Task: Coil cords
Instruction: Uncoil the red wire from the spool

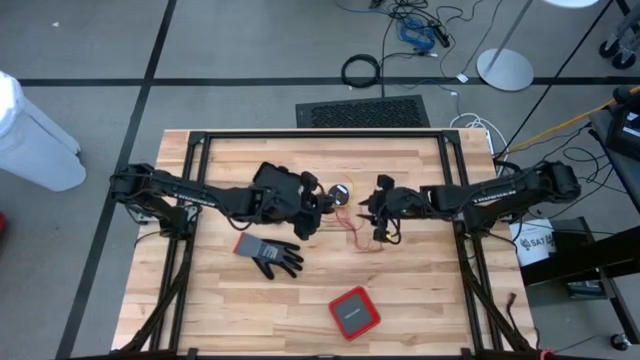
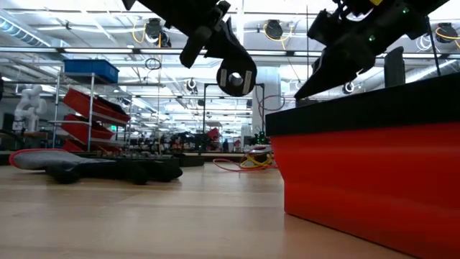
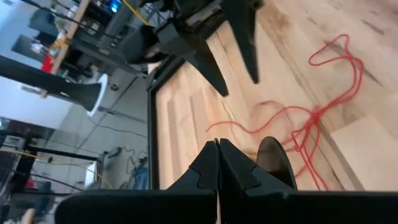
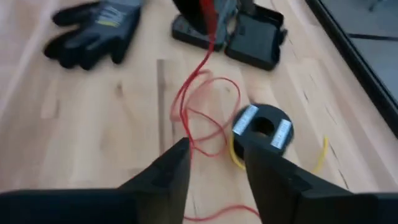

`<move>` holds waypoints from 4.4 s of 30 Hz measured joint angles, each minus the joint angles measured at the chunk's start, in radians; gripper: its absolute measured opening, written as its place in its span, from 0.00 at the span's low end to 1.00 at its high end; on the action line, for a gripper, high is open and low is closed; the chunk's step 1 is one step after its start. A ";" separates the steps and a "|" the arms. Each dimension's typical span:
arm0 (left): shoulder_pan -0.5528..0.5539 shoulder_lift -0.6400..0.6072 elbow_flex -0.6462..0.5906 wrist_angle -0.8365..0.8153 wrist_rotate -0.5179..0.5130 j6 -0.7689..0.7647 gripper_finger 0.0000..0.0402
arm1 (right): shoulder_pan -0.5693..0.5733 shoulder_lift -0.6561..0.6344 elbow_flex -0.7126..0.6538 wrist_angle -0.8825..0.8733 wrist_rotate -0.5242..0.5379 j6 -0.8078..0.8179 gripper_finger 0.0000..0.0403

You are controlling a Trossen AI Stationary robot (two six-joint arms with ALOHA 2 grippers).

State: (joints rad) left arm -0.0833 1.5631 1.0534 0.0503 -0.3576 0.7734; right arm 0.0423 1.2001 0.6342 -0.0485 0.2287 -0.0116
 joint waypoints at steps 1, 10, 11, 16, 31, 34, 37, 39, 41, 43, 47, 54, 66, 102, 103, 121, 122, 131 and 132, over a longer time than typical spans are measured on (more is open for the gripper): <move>0.000 0.000 0.000 0.013 0.000 -0.001 0.00 | 0.008 0.001 0.000 0.024 0.001 0.000 0.38; 0.034 -0.001 0.000 0.187 0.016 -0.239 0.00 | 0.032 0.020 0.000 0.230 0.011 -0.013 0.38; 0.042 -0.001 0.000 0.187 0.024 -0.273 0.00 | 0.032 0.022 0.000 0.229 0.011 -0.014 0.38; 0.063 -0.001 0.000 0.183 0.106 -0.366 0.00 | 0.032 0.057 0.000 0.236 0.082 -0.002 0.37; 0.061 -0.001 0.000 0.205 0.136 -0.394 0.00 | 0.029 0.188 0.000 0.391 0.169 -0.028 0.33; 0.061 -0.001 0.000 0.206 0.152 -0.402 0.00 | 0.028 0.196 0.000 0.403 0.178 -0.027 0.27; 0.061 -0.001 0.000 0.206 0.153 -0.403 0.00 | 0.028 0.199 0.000 0.424 0.179 -0.029 0.18; 0.061 -0.001 0.000 0.206 0.153 -0.403 0.00 | 0.026 0.199 0.000 0.437 0.178 -0.030 0.11; 0.061 -0.001 0.000 0.205 0.153 -0.403 0.00 | 0.023 0.199 0.000 0.438 0.178 -0.030 0.05; 0.061 -0.001 0.000 0.203 0.153 -0.404 0.00 | 0.022 0.199 0.000 0.430 0.192 -0.030 0.01; 0.061 -0.001 0.000 0.188 0.149 -0.404 0.00 | 0.022 0.197 0.000 0.367 0.251 -0.023 0.00; 0.063 -0.001 0.000 0.162 0.096 -0.404 0.00 | 0.027 0.144 0.000 0.235 0.309 0.025 0.00; 0.079 0.042 0.000 0.185 -0.188 -0.398 0.00 | 0.122 0.052 0.000 0.351 0.266 -0.040 0.00; 0.037 0.045 0.000 0.339 -0.025 -0.429 0.00 | 0.022 0.096 0.000 0.319 0.231 0.046 0.33; 0.037 0.045 0.000 0.338 -0.021 -0.429 0.00 | 0.022 0.108 0.000 0.334 0.221 0.045 0.33; 0.029 0.045 0.000 0.328 -0.014 -0.429 0.00 | 0.011 0.147 0.000 0.366 0.297 0.018 0.24; 0.029 0.045 0.000 0.328 -0.014 -0.429 0.00 | 0.011 0.147 0.000 0.366 0.296 0.019 0.23; 0.029 0.045 0.000 0.315 -0.014 -0.429 0.00 | 0.015 0.147 0.000 0.367 0.291 -0.006 0.03; 0.029 0.045 0.000 0.298 -0.015 -0.428 0.00 | 0.018 0.147 0.000 0.366 0.298 -0.010 0.02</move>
State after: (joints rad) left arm -0.0547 1.6077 1.0531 0.3488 -0.3731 0.3450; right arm 0.0601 1.3472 0.6342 0.3180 0.5269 -0.0211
